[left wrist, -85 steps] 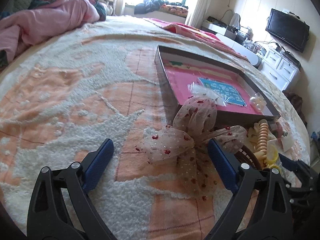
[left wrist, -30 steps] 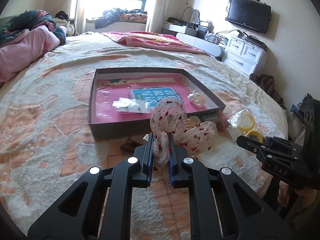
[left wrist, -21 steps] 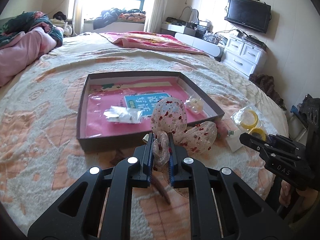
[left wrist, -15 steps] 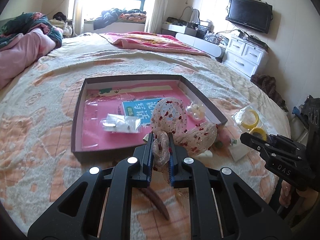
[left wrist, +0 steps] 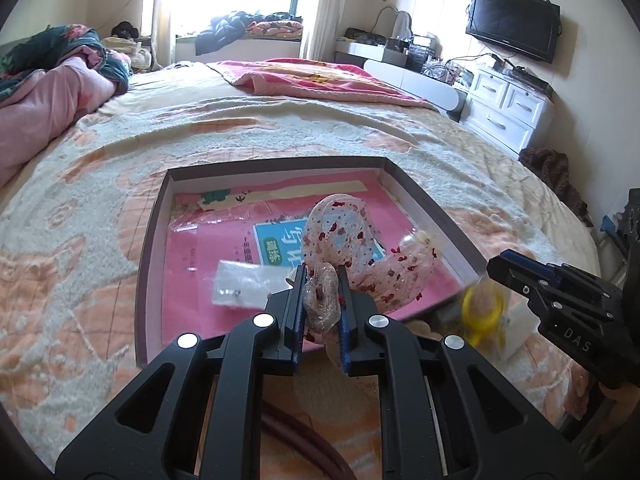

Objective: Organize jewelry
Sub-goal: 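Carry the bow clip into the tray with the left tool while the right tool drops the bangle bag there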

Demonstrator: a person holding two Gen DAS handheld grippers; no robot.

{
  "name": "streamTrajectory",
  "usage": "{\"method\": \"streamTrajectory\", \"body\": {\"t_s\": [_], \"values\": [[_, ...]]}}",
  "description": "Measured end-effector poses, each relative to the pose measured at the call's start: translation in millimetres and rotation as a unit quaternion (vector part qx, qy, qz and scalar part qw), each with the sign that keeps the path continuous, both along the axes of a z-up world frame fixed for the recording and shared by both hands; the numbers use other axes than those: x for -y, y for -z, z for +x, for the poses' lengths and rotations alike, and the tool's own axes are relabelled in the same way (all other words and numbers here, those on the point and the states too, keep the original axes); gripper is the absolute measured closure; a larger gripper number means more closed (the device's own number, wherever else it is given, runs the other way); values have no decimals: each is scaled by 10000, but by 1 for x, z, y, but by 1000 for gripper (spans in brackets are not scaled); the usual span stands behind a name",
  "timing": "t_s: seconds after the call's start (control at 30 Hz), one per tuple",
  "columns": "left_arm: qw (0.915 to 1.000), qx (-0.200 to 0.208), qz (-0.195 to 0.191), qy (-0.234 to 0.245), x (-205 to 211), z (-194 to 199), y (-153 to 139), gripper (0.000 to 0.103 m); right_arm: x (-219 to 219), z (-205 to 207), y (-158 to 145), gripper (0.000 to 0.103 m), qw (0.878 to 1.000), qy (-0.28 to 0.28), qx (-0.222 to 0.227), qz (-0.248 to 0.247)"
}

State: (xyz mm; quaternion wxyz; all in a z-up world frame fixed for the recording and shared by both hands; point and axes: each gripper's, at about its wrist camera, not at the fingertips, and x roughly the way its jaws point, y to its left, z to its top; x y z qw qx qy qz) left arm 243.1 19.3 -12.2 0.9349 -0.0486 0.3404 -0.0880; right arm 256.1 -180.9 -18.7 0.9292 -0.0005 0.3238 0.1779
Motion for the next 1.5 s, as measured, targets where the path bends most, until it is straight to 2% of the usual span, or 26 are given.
{"method": "streamTrajectory", "body": {"t_s": [0.17, 0.27, 0.37, 0.63, 0.67, 0.7, 0.8, 0.87, 1.07, 1.27, 1.5], "values": [[10000, -10, -31, -22, 0, 12, 0, 95, 4, 13, 12, 87, 9991, -20, -385, 180], [10000, -9, -29, 35, 3, 12, 1, 95, 10, 4, 22, 73, 9976, -51, -609, 318], [10000, -34, -31, 62, 4, 14, 3, 95, 12, -4, 29, 70, 9964, -59, -757, 389], [9999, -112, -47, 42, 3, 19, 7, 94, 2, -4, 29, 69, 9968, -181, -708, 312], [9999, -109, -44, 37, 3, 20, 7, 94, -1, -3, 28, 71, 9972, -205, -670, 257], [9999, -116, -46, 37, 3, 21, 7, 94, -2, -1, 28, 78, 9974, -212, -646, 221], [9999, -113, -41, 35, 4, 22, 7, 94, -4, -1, 26, 91, 9979, -300, -545, 165], [9999, -117, -46, 35, 4, 22, 8, 94, -3, -2, 21, 95, 9979, -374, -475, 225], [9999, -145, -73, -14, 2, 30, 7, 93, -1, 6, -5, 97, 9969, -509, -308, 508], [9996, -258, -111, -89, -3, 42, 9, 93, -6, 40, -26, 98, 9973, -475, -73, 555], [9990, -409, -139, -126, -7, 47, 17, 90, -17, 86, -22, 98, 9983, -375, -100, 441]]}}
